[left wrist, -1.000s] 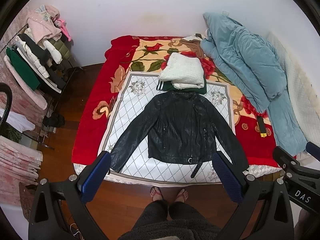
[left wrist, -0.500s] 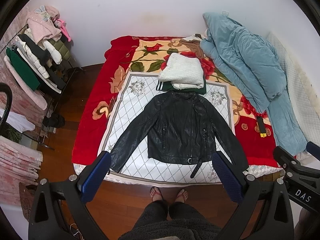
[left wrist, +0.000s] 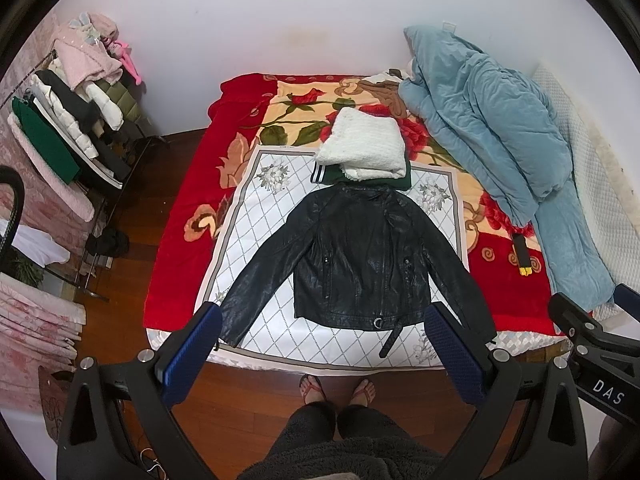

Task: Fold large clothes

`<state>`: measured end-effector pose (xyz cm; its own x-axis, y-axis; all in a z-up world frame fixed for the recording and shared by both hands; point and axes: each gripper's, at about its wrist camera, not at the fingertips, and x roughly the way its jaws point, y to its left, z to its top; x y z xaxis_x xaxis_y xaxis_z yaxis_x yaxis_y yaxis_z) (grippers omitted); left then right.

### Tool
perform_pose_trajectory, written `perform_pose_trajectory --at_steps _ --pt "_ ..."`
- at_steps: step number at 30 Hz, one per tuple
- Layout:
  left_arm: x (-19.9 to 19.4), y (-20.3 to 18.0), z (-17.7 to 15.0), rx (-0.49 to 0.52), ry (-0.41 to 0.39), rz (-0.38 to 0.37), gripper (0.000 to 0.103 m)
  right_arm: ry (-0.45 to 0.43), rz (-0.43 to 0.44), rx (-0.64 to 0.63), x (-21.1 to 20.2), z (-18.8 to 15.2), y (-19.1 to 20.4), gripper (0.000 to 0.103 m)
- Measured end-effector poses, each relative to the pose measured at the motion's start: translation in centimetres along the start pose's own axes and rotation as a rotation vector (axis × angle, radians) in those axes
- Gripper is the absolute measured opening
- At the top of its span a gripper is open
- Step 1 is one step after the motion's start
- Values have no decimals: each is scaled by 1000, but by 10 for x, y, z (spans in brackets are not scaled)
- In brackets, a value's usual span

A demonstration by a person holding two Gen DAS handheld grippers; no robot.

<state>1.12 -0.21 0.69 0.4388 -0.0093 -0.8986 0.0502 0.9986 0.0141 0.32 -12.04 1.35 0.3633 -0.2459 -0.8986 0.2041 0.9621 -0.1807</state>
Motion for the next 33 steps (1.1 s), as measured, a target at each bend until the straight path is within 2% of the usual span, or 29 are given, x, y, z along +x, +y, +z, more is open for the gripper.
perform_pose_trajectory --at_steps 22,24,33 --pt "0 2 3 1 -3 3 103 -1 0 -1 2 -1 0 103" --pt "1 -2 7 1 -4 4 103 0 1 0 3 11 -6 103" --pt "1 -4 13 7 -1 0 103 5 5 2 2 11 -9 103"
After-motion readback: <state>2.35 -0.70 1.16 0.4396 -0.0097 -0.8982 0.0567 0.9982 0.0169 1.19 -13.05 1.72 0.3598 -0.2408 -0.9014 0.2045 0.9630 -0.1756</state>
